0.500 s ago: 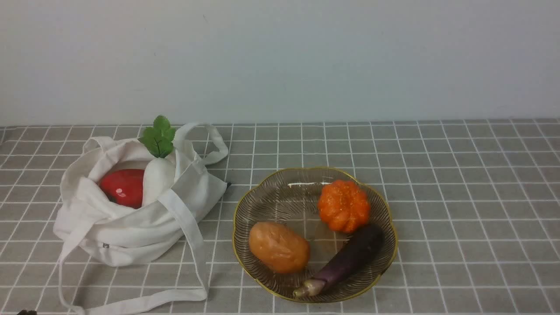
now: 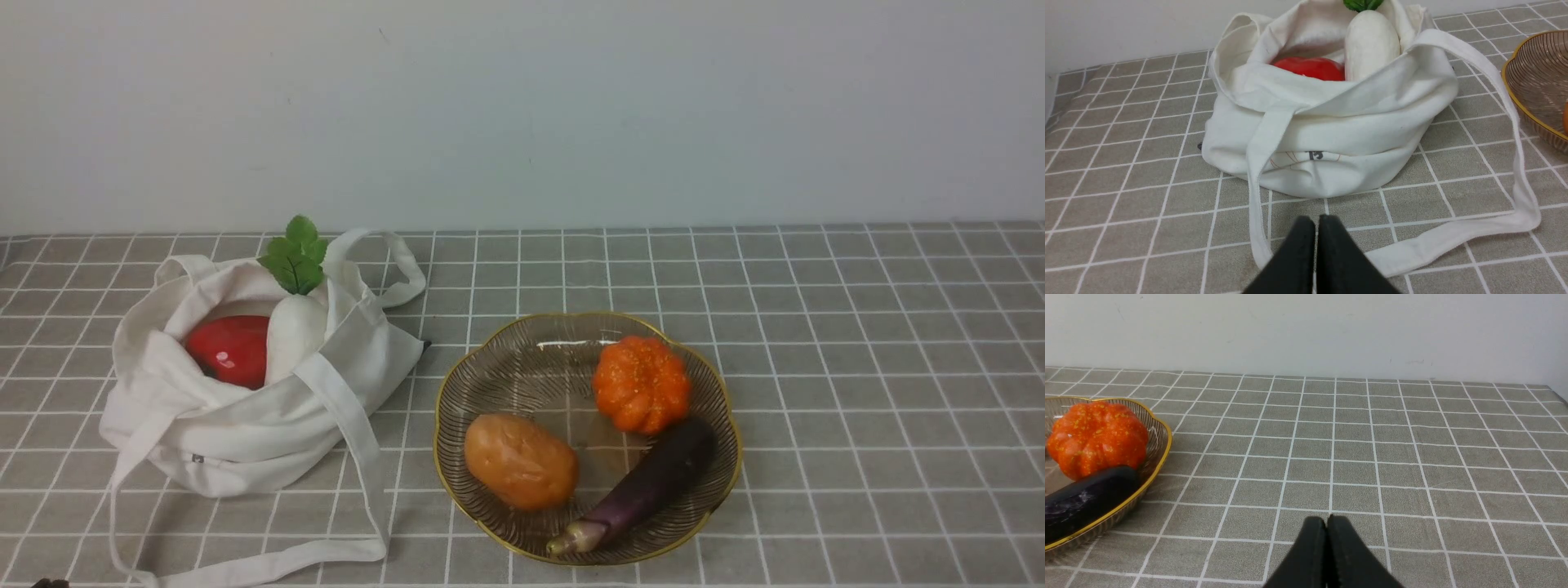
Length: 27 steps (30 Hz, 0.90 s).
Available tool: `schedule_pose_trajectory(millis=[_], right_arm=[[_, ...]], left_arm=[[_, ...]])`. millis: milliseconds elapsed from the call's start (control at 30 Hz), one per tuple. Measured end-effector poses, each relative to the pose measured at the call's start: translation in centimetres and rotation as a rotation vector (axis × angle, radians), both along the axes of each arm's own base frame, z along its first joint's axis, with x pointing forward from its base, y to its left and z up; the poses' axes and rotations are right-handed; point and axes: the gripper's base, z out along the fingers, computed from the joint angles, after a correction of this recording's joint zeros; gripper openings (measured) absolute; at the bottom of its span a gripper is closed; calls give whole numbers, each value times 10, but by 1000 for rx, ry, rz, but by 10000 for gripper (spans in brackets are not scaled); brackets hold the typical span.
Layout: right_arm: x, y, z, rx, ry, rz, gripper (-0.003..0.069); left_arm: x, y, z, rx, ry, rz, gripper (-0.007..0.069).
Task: Take vegetables from bag on grey coffee tablecloth place on plate.
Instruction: 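Reach the gripper into the cloth bag toward the vegetables inside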
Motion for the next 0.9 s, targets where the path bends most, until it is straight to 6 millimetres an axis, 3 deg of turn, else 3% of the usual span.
schedule_pose_trajectory(millis=[733,833,900], right_arm=[[0,0,0,0,0,0,-19],[0,0,0,0,0,0,-19],[0,0,0,0,0,0,-19]], left_arm=[[0,0,0,-6,-1,0,-5],[0,-2,1,-98,-10,5,-5],[1,-5,7,-287,-55,19,-5]])
